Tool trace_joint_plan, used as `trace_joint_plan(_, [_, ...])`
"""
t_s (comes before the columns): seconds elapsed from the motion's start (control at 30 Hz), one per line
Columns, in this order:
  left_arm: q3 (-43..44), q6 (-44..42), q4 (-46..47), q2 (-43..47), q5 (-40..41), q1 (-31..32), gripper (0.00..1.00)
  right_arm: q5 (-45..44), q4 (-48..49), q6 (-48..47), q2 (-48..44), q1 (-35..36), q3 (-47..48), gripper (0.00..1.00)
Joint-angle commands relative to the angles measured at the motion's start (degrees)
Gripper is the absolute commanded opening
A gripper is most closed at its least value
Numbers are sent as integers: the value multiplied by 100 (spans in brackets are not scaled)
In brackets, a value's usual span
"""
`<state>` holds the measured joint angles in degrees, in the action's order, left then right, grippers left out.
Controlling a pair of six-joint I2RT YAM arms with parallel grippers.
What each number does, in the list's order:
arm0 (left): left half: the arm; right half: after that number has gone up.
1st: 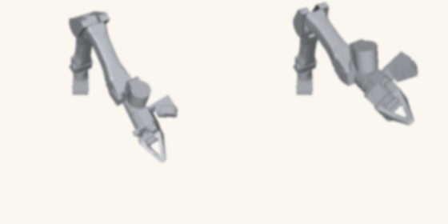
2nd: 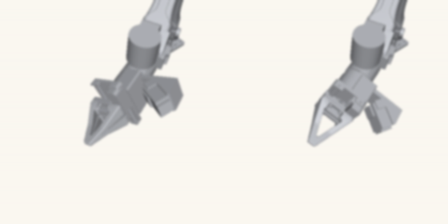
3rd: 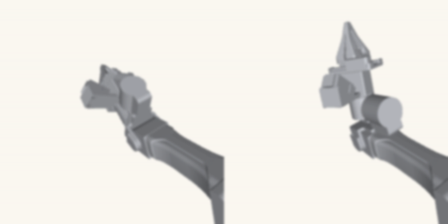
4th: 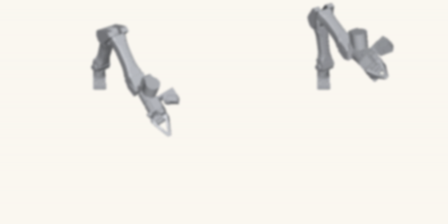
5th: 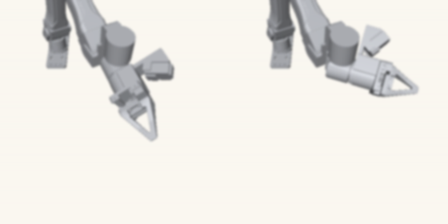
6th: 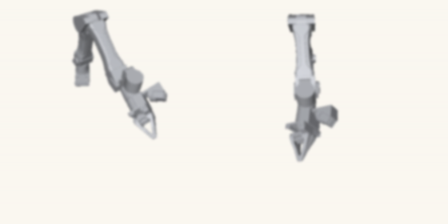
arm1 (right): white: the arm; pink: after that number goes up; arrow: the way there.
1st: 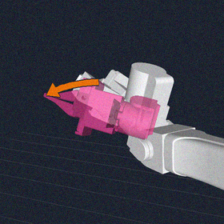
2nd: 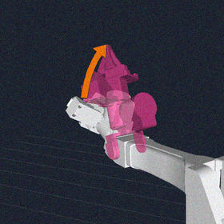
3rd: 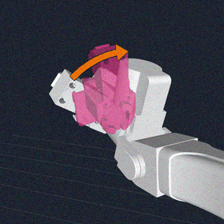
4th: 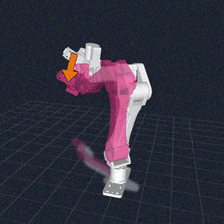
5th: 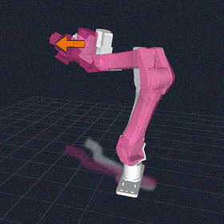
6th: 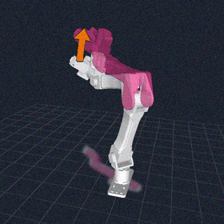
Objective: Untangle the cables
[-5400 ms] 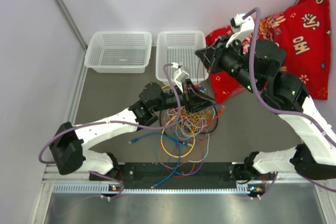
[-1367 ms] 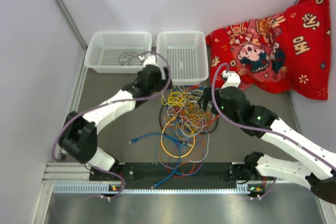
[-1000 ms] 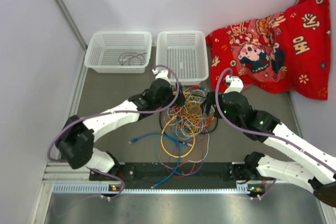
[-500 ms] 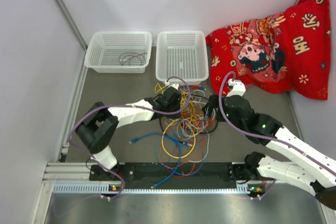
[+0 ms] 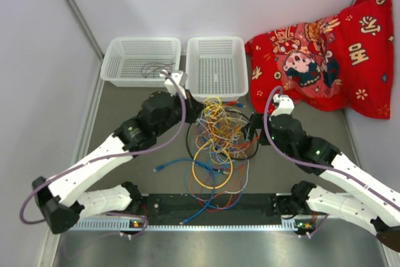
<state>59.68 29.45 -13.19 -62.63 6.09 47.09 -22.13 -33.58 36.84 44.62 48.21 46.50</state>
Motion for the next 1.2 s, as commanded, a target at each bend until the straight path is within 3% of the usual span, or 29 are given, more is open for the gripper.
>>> trace_joint_plan(0.0, [167,-282,-411,549,226,28,0,191,528,-352,2,-31,341,98])
trace_joint_plan(0.23, [596,-563,-754,1121,384,28,0,727,1239,-853,713,-31,1132,93])
trace_joint_plan(0.47, [1134,-924,-1010,1095,332,28,0,1790,2040,-1214,1276,-13,1739,75])
trace_joint_plan(0.67, [1046,-836,-922,1121,173,28,0,1492,1812,-1416,1953,5,2108,66])
trace_joint_plan(0.87, [1055,-792,-1449,990,577,28,0,931,1803,-1320,2560,-126,1916,69])
trace_joint_plan(1.17, [-351,340,-1564,858,411,28,0,728,1399,-1390,3808,-364,2469,67])
